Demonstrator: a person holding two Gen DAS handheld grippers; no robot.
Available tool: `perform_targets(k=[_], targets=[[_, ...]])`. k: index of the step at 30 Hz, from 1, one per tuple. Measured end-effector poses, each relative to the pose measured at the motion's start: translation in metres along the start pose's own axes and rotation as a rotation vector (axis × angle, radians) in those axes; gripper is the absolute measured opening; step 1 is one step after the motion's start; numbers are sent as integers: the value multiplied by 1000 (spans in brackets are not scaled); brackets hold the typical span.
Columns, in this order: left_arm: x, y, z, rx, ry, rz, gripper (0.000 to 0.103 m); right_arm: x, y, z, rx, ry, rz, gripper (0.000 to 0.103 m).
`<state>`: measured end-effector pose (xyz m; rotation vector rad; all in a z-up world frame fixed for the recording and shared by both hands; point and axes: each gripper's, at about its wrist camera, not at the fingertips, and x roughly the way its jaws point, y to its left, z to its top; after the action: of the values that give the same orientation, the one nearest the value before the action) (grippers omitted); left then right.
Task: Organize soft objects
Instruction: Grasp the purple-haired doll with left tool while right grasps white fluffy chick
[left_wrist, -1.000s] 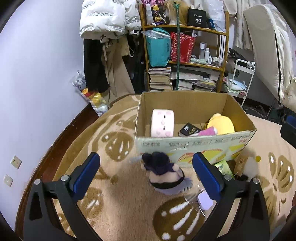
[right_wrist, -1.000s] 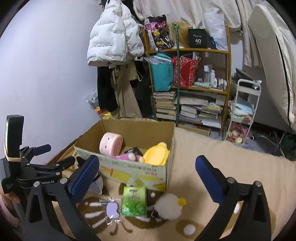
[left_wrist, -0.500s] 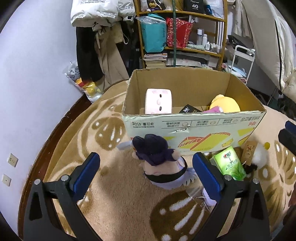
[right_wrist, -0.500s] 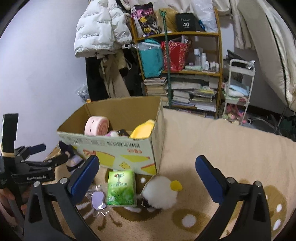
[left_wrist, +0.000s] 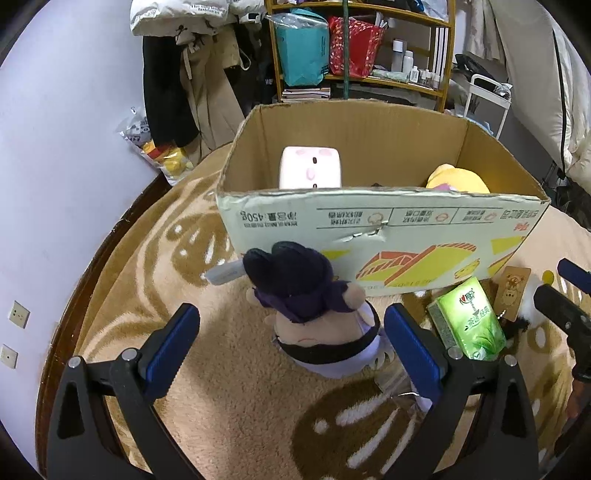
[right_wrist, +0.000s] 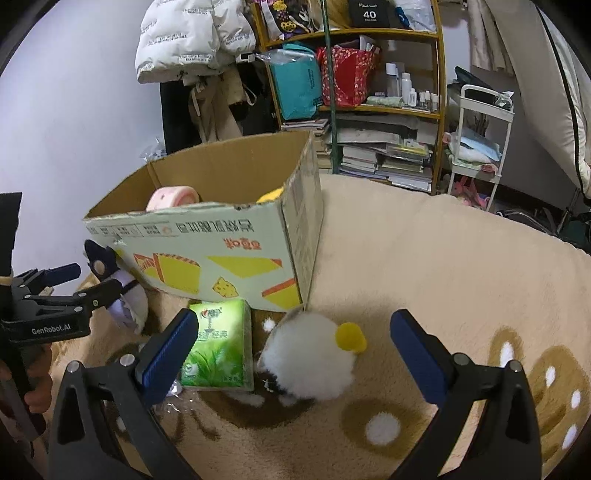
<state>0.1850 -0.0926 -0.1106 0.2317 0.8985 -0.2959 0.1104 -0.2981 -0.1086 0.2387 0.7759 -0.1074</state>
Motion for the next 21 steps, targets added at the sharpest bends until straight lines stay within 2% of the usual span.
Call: perform_targets(k=[5,6,10,15,17,18,21], targets=[[5,0,-2,-4,8,-6,99,9,-5,-5,22,34,-13,103],[6,0,-2,-8,8,-10,99,12,-6,-5,21,49,-20,100],[9,2,-3,-28,14,-34,98,26,-12,-9,32,135,-4,75],[11,5,-3,-47,34,-107,83,38,-17,-16,50,192,22,55],[12,4,-4,-60,46,-156,64,41,-17,-18,60,206,33,44],[11,3,-4,-64,53,-175,61,42,-18,-18,64,211,39,43],[9,-1,-5,-47,48,-167,57,41,-19,-19,63,206,46,39]])
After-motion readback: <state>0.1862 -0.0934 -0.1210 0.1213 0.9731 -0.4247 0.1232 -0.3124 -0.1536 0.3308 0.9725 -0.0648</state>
